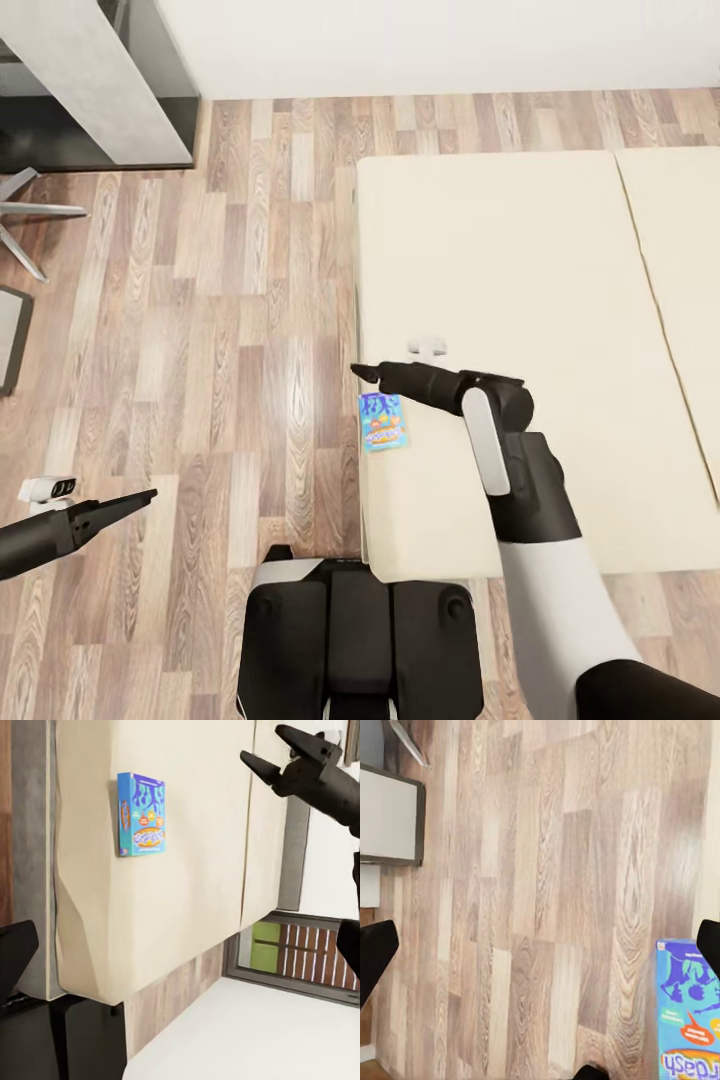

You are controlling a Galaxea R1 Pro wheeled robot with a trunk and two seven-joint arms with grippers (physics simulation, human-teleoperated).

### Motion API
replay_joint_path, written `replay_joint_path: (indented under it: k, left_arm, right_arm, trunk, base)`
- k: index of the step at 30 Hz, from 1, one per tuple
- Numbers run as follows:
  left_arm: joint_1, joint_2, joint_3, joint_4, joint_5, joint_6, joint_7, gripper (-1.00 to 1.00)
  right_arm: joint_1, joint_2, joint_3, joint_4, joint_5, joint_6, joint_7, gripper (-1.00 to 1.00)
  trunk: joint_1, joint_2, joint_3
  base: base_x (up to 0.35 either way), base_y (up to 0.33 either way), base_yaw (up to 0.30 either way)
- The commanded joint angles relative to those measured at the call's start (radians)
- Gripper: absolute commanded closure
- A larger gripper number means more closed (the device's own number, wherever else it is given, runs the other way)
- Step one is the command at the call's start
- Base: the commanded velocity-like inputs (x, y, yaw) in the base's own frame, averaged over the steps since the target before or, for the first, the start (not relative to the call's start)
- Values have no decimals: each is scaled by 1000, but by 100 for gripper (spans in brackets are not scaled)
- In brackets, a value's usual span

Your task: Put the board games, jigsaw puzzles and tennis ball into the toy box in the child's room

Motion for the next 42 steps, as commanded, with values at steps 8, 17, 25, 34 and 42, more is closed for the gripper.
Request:
replay_joint_path:
  k: [8, 17, 25, 34, 42]
  left_arm:
    - [0, 1, 23, 0, -2, 11, -5, -100]
    - [0, 5, 77, 2, -4, 8, -5, -100]
    - [1, 18, 88, 5, -8, 6, -5, -100]
    - [2, 23, 102, 12, -15, 4, -5, -100]
    - [10, 30, 171, 26, -56, -4, -5, -100]
  right_arm:
    - [173, -2, -24, -88, 11, -11, 231, -100]
    - [375, -52, -110, -121, 11, -180, 510, -100]
    - [533, -67, -295, -124, 11, -289, 804, -100]
    - [582, -68, -469, -115, 11, -316, 981, -100]
    - [585, -68, -499, -110, 26, -323, 1001, -100]
  trunk:
    - [1, -1, 12]
    - [1, -1, 26]
    - [1, -1, 39]
    - [1, -1, 54]
    - [1, -1, 67]
  base:
    - [0, 0, 0]
    - [0, 0, 0]
    - [0, 0, 0]
    - [0, 0, 0]
    - [0, 0, 0]
